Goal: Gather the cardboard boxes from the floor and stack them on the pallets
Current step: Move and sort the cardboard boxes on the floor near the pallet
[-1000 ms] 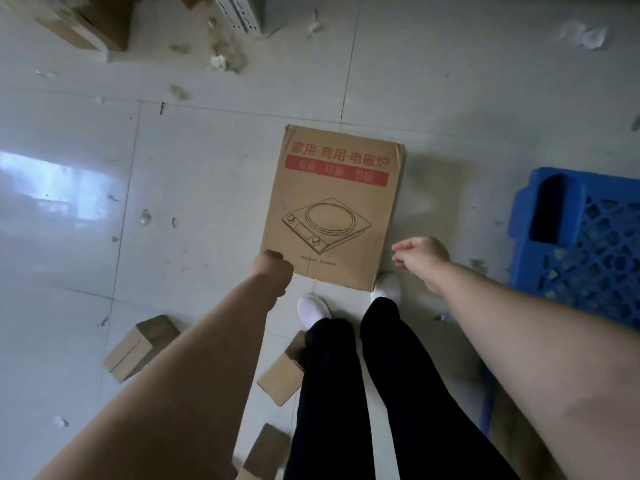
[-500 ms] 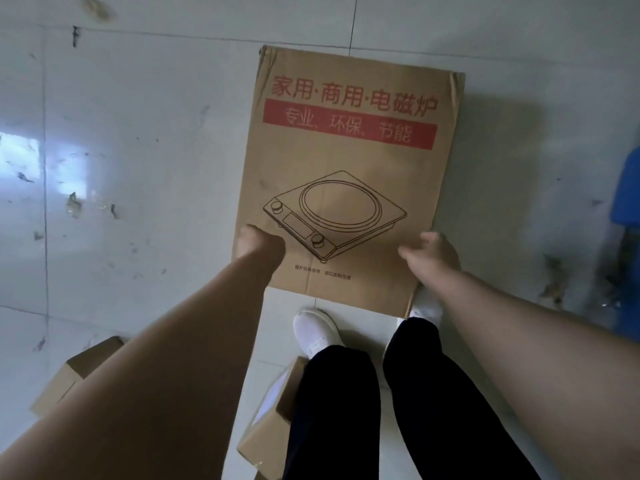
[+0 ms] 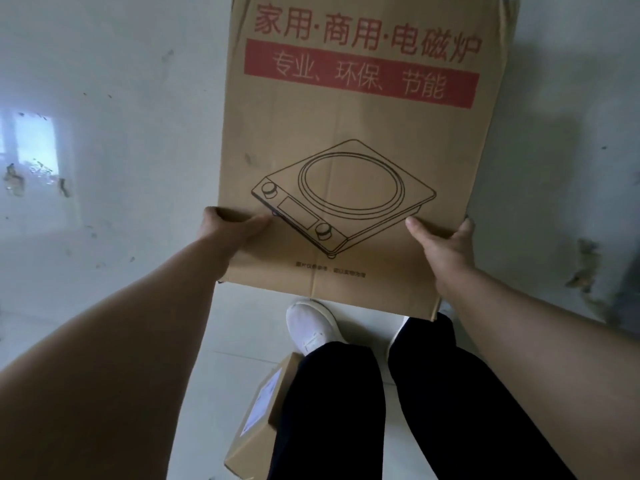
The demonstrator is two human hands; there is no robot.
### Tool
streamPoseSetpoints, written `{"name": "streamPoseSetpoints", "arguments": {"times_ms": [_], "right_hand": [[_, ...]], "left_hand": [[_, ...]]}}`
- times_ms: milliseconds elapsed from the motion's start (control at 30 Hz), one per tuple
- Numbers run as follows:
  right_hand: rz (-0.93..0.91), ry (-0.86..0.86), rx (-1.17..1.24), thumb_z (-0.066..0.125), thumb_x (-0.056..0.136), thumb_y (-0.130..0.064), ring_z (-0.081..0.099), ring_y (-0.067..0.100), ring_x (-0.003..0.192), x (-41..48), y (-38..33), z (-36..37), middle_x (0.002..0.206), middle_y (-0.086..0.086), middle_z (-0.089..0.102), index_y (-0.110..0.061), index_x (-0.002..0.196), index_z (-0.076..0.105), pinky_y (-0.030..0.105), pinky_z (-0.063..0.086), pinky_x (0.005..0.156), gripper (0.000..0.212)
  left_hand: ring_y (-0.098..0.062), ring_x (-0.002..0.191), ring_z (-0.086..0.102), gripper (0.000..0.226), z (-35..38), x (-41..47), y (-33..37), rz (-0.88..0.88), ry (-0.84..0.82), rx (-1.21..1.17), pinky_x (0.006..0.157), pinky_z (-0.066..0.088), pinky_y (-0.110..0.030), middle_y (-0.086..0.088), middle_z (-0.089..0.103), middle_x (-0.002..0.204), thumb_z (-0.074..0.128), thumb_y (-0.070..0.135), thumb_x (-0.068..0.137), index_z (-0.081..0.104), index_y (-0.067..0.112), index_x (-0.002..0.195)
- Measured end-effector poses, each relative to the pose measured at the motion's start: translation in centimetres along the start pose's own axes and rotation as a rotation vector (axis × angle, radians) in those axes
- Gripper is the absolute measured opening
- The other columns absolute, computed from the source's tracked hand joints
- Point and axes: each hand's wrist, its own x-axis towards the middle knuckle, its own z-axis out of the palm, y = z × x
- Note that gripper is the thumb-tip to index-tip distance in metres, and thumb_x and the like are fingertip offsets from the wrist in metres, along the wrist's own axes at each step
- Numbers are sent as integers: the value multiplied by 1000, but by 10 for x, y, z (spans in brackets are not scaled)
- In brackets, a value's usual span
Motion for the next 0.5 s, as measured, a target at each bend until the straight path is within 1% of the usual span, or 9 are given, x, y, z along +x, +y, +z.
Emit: {"name": "streamPoseSetpoints", "arguments": {"times_ms": [67,167,300,367,500], "right_hand": [[20,-6,3,81,74,-42,46,24,133,-11,-8,-14,148,2,44,-23,153,18,27,34,103,103],[18,10,20,83,69,-45,48,25,131,-29,-26,-43,144,-1,48,-26,152,23,35,37,110,104],[28,24,0,80,71,-49,41,30,136,-63,-59,-91,149,2,42,-26,152,22,41,34,110,102],[20,23,-3,78,73,-49,41,31,136,-84,-77,-115,149,2,43,-25,152,23,43,34,109,99],[4,34,37,78,70,-54,41,32,135,-124,-108,-162,147,2,44,-26,150,26,48,35,111,99]], "left_hand": [[-26,108,53,80,-4,-15,2,-12,-2,-10,84,47,-42,-4,54,120,87,51,59,44,20,118],[-29,114,51,90,-14,-49,14,-15,-9,26,96,48,-49,-6,50,128,86,55,56,41,20,126],[-31,115,50,92,-35,-104,42,-11,-31,39,96,47,-50,-7,46,130,85,52,61,36,24,134],[-32,115,49,92,-48,-134,61,15,-31,56,96,47,-51,-7,46,131,85,48,63,34,24,136],[-32,118,48,90,-71,-194,106,88,-15,112,97,46,-48,-8,44,134,83,42,67,33,23,139]]}}
